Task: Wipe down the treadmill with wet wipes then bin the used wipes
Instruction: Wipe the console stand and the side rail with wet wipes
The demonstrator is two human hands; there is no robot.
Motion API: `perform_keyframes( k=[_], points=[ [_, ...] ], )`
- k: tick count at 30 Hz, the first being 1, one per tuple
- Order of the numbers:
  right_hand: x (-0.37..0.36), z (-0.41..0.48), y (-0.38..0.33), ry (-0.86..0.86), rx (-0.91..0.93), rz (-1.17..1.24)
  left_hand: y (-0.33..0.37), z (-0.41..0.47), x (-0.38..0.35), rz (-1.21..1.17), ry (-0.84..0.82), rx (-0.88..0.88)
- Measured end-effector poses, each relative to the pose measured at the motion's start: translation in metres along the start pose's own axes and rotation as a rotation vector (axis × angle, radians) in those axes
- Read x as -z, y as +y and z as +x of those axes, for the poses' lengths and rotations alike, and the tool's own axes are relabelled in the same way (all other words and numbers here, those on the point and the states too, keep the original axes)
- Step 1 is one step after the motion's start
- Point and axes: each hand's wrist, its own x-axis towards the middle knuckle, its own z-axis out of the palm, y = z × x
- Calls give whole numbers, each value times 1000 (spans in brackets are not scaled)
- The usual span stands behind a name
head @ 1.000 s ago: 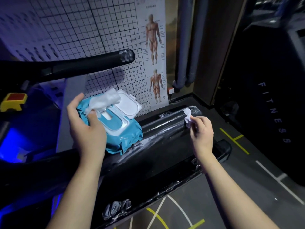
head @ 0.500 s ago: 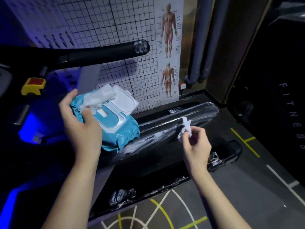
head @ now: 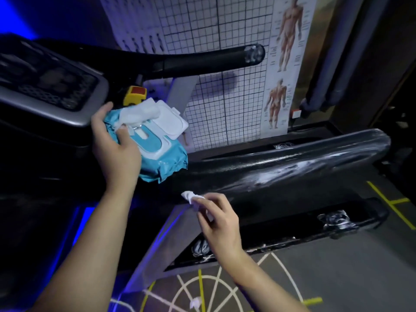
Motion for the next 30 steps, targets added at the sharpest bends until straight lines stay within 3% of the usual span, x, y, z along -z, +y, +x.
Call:
perform_keyframes(
  k=[12, 18, 23, 26, 30],
  points=[
    [-47, 2, -3, 97, -13, -160, -29, 15, -2, -63, -101, -115],
    [-20, 3, 22, 342, -89, -276, -34, 15, -5, -90, -85, -107],
    [6, 15, 27, 711, -344, -201, -32, 12, -6, -111, -86, -105],
    [-11, 10, 3, 633, -236, -223, -27, 9, -5, -106, -70, -102],
    [-67, -7, -24, 307, -86, -193, -23, 6, -3, -99, -66, -108]
  ],
)
